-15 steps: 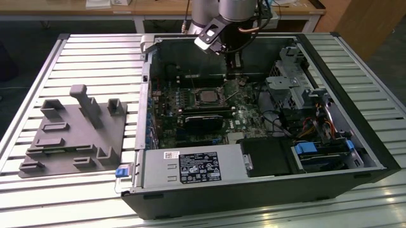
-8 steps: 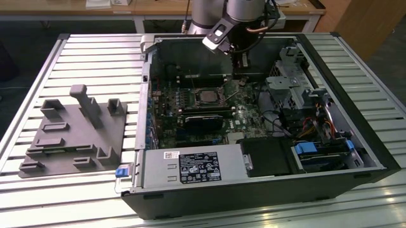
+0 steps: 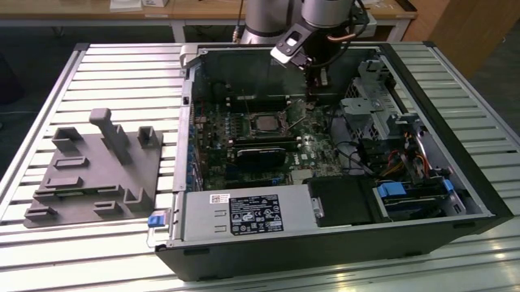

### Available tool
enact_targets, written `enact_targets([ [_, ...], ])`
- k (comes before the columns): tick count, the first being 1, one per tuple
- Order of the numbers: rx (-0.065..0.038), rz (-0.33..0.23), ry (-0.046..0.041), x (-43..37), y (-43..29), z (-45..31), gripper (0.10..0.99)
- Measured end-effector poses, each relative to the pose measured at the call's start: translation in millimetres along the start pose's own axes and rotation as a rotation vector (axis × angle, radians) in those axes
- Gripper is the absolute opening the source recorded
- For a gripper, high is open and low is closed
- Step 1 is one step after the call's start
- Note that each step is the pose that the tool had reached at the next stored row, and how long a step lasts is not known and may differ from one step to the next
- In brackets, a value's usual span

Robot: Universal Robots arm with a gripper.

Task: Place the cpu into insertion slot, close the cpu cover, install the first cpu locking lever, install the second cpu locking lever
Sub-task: 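Close the cpu cover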

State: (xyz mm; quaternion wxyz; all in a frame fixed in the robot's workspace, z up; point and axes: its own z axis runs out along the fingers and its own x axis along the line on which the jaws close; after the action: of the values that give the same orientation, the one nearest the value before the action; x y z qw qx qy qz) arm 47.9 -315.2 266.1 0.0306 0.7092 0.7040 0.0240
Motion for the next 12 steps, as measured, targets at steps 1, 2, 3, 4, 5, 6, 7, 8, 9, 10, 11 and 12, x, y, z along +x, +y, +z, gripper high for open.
enact_targets([
  [1, 0.0, 0.0, 0.0, 0.0, 2.1, 0.2, 0.106],
  [2, 0.0, 0.0, 0.0001, 0.1, 4.0, 0.4, 0.106],
  [3, 0.0, 0.0, 0.0001, 0.1, 5.5, 0.6, 0.106],
  [4, 0.0, 0.0, 0.0001, 0.1, 6.4, 1.1, 0.106],
  [5, 0.0, 0.0, -0.0001, 0.1, 7.0, 1.8, 0.106],
  [6, 0.0, 0.0, -0.0001, 0.1, 7.4, 3.1, 0.106],
  [7, 0.001, 0.0, -0.0001, 0.1, 7.7, 4.5, 0.106],
  [8, 0.001, 0.0, -0.0001, 0.1, 7.9, 6.0, 0.106],
  [9, 0.001, 0.0, -0.0001, 0.1, 8.0, 7.5, 0.106],
  [10, 0.002, 0.0, 0.0, 0.1, 8.1, 9.1, 0.106],
  [11, 0.002, 0.0, 0.0001, 0.2, 8.2, 10.8, 0.106],
  [12, 0.003, 0.0, 0.0001, 0.2, 8.2, 12.5, 0.106],
])
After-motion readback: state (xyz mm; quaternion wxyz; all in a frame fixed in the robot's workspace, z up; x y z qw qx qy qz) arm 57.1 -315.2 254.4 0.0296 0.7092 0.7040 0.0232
